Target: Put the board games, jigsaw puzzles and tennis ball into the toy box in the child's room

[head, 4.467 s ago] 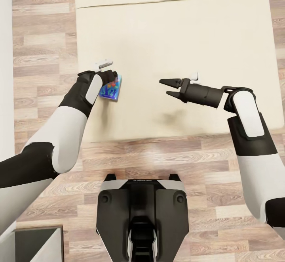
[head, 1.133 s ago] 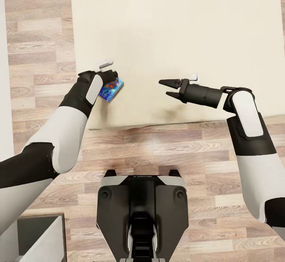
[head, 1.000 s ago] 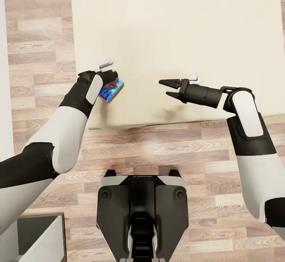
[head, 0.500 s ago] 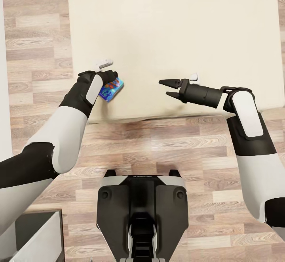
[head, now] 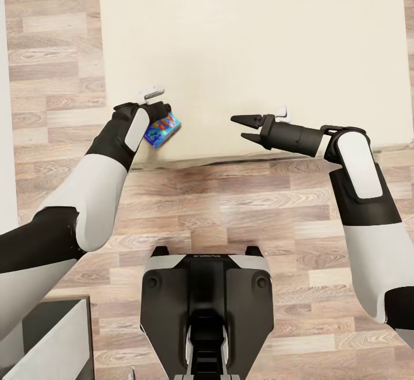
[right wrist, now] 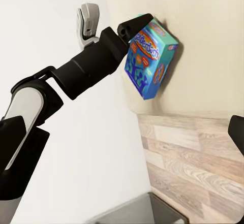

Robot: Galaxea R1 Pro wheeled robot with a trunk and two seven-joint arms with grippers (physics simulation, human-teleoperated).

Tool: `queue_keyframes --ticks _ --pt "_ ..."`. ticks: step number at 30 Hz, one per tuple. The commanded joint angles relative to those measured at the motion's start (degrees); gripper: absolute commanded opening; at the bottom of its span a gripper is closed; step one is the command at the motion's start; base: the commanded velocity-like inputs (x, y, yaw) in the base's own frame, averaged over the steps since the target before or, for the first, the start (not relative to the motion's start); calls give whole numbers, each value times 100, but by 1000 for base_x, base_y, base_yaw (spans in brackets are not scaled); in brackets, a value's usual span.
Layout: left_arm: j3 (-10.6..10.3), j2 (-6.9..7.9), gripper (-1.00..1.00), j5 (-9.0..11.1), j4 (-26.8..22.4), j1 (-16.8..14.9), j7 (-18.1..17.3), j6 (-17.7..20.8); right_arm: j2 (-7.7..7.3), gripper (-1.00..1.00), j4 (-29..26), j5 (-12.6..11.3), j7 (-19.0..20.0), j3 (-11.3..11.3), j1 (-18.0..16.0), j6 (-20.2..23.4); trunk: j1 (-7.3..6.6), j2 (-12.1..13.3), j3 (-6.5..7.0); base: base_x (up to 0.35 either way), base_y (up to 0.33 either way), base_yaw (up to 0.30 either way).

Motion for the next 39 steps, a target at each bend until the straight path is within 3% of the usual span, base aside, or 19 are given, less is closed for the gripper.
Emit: queue_keyframes --ticks 1,39 --pt "16 -4 100 65 -7 -1 36 24 -4 100 -1 -3 -3 6 -3 10 2 -10 -6 -121 0 0" --pt "25 -12 100 65 -7 -1 36 -3 -4 100 -1 -2 -3 6 -3 15 2 -10 -6 -86 0 0"
